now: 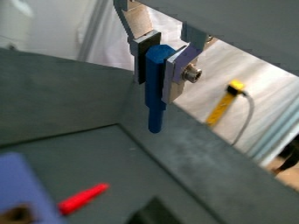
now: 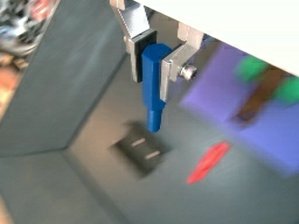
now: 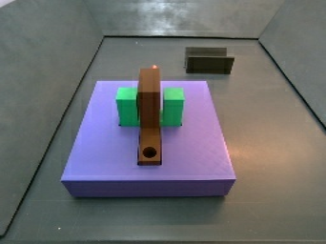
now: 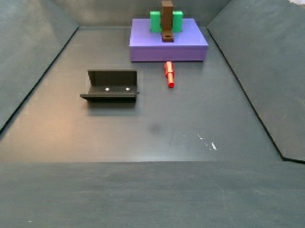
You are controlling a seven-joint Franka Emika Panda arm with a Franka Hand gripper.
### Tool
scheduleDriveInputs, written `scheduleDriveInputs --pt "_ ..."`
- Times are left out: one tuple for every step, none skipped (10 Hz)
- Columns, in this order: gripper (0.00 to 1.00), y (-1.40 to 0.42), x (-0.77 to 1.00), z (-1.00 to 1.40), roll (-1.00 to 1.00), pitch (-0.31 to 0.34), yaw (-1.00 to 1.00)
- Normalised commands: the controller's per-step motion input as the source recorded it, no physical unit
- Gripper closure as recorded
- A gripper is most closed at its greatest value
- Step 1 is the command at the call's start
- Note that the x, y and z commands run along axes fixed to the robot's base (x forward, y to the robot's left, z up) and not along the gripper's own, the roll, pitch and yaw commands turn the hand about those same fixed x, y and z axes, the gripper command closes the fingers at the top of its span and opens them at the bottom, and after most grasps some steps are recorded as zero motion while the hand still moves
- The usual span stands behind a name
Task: Pick up the blue object. Move up. Place the blue object on the fixture. Regrasp the blue object. Move to above the board. Insert the blue object.
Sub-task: Move to above the board, then insert the blue object.
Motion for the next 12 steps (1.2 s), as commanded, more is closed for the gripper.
scheduleDriveInputs --pt "1.00 -0.77 -0.64 0.15 -1.00 0.103 -0.05" --pt "1.00 -0.36 -0.32 0.05 -1.00 0.107 -0.04" --pt "1.00 -0.19 -0.17 0.03 -1.00 0.107 -0.04" --pt "1.00 -0.12 -0.13 0.04 -1.00 0.097 -0.03" --pt "1.00 -0.02 -0.10 0.01 -1.00 0.079 -0.02" --pt "1.00 0.01 -0.07 0.01 -1.00 0.069 -0.01" --pt "1.00 0.02 -0.06 0.01 -0.93 0.053 -0.01" --pt "1.00 0.02 -0.04 -0.01 -0.69 0.024 0.00" --pt "1.00 0.01 -0.03 0.00 -0.41 0.002 0.00" --pt "1.00 0.02 -0.03 0.00 -0.25 -0.008 0.00" --pt "1.00 0.00 0.00 -0.04 0.00 -0.003 0.00" --pt "1.00 -0.47 0.00 -0.30 0.05 -0.033 0.08"
